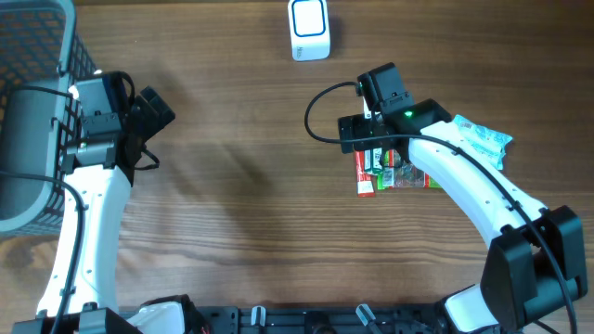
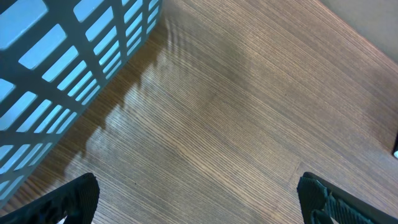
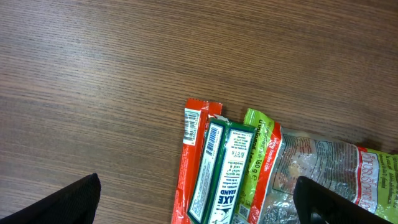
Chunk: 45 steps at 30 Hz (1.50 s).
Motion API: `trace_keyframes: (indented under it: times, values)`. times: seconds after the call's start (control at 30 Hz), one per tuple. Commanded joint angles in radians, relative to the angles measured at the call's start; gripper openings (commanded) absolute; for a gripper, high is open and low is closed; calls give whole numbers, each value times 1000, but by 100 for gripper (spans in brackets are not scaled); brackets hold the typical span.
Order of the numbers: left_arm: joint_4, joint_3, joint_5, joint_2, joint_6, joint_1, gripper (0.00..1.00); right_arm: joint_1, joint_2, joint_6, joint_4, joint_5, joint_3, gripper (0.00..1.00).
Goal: Scan the item barcode
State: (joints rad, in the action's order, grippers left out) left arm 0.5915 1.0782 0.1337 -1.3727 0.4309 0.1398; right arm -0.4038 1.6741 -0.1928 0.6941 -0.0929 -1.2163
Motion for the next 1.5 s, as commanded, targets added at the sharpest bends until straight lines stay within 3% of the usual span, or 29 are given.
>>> trace_keyframes:
  times: [0.0, 0.33, 0.5, 0.9, 1.1, 1.47]
  values:
    - [-3, 6, 10, -3, -5, 3, 100, 3, -8, 9, -5, 12, -14, 100]
    - [-3, 6, 10, -3, -5, 3, 100, 3, -6, 9, -5, 12, -13, 100]
    - [-3, 6, 10, -3, -5, 3, 100, 2, -92, 9, -5, 12, -12, 100]
    - [-3, 6, 10, -3, -5, 3, 100, 2, -568, 9, 1, 12, -11, 100]
    - [-3, 6, 10, -3, -5, 3, 100, 24, -896, 16, 23, -64, 43, 100]
    - [1, 6, 10, -3, -5, 3, 100, 236, -1452, 7, -15, -43, 472, 100]
